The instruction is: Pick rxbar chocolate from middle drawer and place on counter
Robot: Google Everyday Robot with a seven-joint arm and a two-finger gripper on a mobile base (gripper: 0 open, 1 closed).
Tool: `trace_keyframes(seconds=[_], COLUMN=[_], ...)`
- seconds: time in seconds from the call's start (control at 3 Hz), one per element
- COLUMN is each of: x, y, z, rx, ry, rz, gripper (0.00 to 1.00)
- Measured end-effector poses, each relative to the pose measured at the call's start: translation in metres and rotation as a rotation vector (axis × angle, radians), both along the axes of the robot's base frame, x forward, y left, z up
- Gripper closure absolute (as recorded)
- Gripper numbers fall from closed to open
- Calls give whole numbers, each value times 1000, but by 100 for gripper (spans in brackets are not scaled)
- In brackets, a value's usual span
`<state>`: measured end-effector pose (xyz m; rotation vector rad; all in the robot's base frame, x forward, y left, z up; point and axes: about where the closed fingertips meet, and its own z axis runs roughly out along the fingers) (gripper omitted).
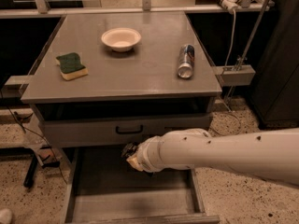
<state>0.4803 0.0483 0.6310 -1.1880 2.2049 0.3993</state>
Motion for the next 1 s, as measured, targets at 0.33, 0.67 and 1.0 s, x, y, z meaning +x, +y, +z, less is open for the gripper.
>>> trace_keyframes(seconds=[0.33, 0.67, 1.0], x=[5, 7, 7], y=[9, 13, 12], z=[24, 40, 48], rx=[19, 32, 35], ry=[-83, -125, -132], rz=[44, 62, 55], gripper=[100, 100, 100])
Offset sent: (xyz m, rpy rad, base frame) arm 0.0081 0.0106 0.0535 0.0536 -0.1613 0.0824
